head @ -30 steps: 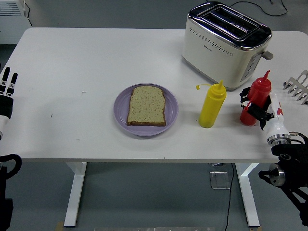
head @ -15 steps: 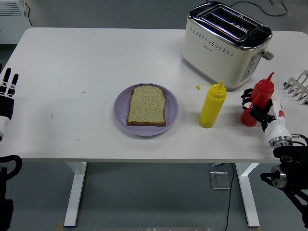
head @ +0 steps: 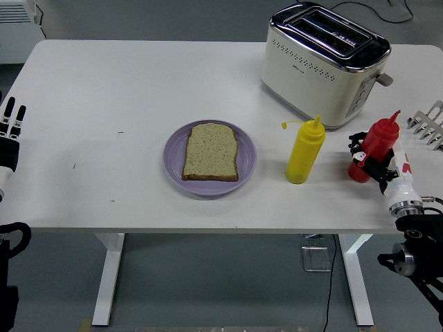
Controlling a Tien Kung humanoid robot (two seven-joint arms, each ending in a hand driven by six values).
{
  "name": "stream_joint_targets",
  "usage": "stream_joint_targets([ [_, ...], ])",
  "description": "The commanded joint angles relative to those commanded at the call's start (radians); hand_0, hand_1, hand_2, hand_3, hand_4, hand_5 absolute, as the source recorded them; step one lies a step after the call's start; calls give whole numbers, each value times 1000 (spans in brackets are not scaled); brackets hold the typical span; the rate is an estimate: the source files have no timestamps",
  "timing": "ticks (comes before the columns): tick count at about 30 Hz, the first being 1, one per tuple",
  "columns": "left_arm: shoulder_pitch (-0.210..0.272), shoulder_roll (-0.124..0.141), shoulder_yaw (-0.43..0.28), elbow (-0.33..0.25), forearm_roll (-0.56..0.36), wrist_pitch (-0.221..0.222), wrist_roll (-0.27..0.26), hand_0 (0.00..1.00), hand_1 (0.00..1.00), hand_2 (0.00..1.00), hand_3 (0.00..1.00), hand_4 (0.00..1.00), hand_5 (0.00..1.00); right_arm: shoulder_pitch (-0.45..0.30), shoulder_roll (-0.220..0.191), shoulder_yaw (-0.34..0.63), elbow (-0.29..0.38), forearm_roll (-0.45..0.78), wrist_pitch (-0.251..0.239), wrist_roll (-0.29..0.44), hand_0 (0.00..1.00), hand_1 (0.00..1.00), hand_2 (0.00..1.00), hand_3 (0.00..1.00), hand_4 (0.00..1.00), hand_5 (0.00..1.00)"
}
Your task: Pick up the cup,pour liquid into bread,place the cup on the desk
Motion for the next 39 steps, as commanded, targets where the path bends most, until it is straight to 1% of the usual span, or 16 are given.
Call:
stream_joint_targets([
  [4,0,0,-2,0,0,0,0,788,745,745,704,514,988,-1,-1,3,-2,-15,1,-5,729,673,703,812,657,198],
  [5,-1,0,-2,0,0,0,0,788,745,746,704,513,986,-2,-1,4,-2,-20,2,-7,845,778,850,936,679,179],
  [10,-2,0,-3,0,0,0,0,788,745,746,704,513,986,-6,-2,5,-2,-31,9,-9,845,778,850,936,679,179],
  [11,-2,0,-3,0,0,0,0,787,744,745,704,513,987,-7,-2,5,-3,-32,11,-10,891,827,916,975,701,176],
  [16,-1,0,-4,0,0,0,0,787,744,745,704,513,987,-10,-5,7,1,-39,22,-15,891,827,916,975,701,176],
  [17,-2,0,-3,0,0,0,0,787,743,745,704,512,991,-12,-6,9,4,-42,24,-14,915,845,938,986,708,167],
  [19,-2,0,-4,0,0,0,0,787,743,745,704,512,991,-14,-7,8,6,-43,25,-13,915,845,938,986,708,167],
  [28,-3,0,-5,-1,0,1,0,784,743,744,703,513,990,-17,-7,21,11,-49,19,-9,931,859,956,994,708,160],
  [29,-3,0,-5,-1,0,1,0,784,741,743,703,514,992,-19,-9,26,16,-53,16,-11,969,893,986,998,712,144],
  [31,-3,0,-5,-1,0,1,0,784,741,743,703,514,992,-21,-10,30,20,-58,16,-16,969,893,986,998,712,144],
  [34,-3,0,-5,-1,-1,1,0,784,741,743,703,514,992,-23,-11,33,21,-63,20,-22,969,893,986,998,712,144],
  [35,-3,0,-5,-1,0,1,0,783,740,743,703,514,994,-24,-11,34,21,-66,25,-25,997,905,998,998,724,102],
  [39,-3,0,-5,-1,0,1,0,783,740,743,703,514,994,-32,-13,39,23,-81,38,-38,997,905,998,998,724,102],
])
